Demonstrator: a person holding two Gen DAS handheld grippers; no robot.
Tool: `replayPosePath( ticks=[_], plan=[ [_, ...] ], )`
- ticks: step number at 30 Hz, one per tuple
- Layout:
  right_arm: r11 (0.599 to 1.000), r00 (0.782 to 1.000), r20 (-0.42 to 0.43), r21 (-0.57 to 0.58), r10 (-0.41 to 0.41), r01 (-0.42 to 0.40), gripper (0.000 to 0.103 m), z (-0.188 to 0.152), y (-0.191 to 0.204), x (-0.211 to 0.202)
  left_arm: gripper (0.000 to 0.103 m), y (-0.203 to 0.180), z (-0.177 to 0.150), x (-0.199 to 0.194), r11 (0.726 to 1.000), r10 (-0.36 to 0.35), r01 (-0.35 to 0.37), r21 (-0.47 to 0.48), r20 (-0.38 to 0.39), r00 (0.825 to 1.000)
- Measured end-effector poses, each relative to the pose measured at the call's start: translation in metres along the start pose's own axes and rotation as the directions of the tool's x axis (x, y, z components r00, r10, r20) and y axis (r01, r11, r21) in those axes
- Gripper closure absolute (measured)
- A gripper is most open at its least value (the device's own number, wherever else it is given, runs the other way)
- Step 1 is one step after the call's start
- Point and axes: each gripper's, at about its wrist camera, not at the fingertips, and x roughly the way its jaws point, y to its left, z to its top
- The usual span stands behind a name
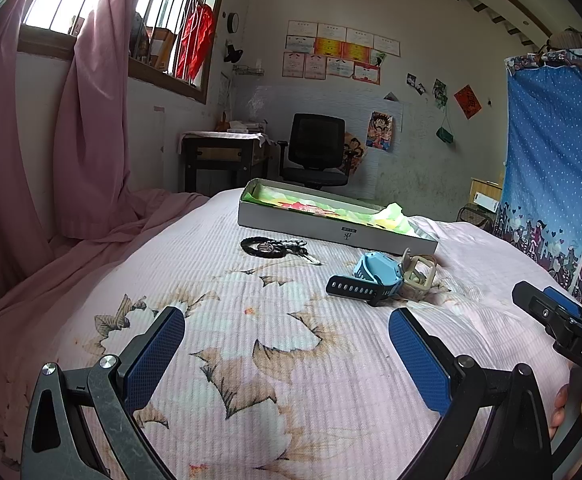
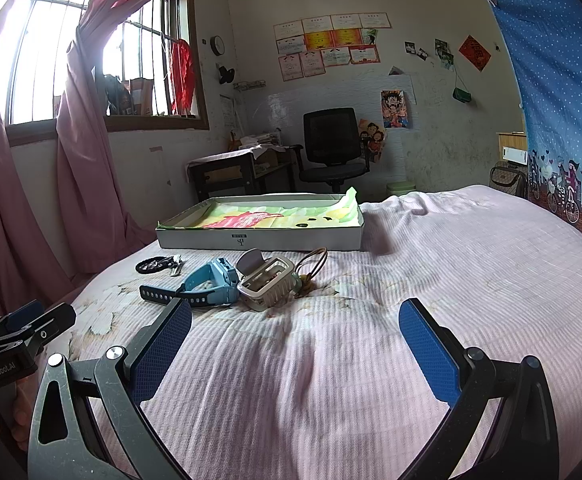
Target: Organize jewelry
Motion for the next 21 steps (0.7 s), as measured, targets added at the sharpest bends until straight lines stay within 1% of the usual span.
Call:
replayPosePath(
  ticks=[9,10,14,17,21],
  plan=[
    [1.000,1.000,0.001,-0.001,-0.002,0.002,0.001,-0.001,0.002,-0.001,0.000,0.000,0.000,0.000,1.000,-0.001,0.001,0.003,0.002,1.000],
    [1.000,1.000,0.002,0.000,-0.001,0.001,0.001,-0.001,0.002,0.000,0.000,-0.006,0.003,-0.003,1.000,-0.002,0.002,0.004,0.003,1.000],
    [1.000,1.000,-0.001,-0.002,-0.002,0.002,0.001,0.001,-0.001,-0.001,0.000,-0.005,0.006,-0.003,1.000,0.000,0.000,0.024,0.020,1.000],
    [1.000,1.000,-0.020,-0.011,-0.005,0.004,0.001,0.002,-0.001,0.001,0.000,-0.009,0.009,-0.001,0.999,-0.015,0.014,0.048,0.020,1.000],
    [0.999,0.999,-0.049,-0.048,-0.017,0.014,0.001,0.009,-0.001,0.011,0.000,-0.009,0.017,0.008,0.997,-0.044,0.044,0.066,-0.004,0.999]
  ],
)
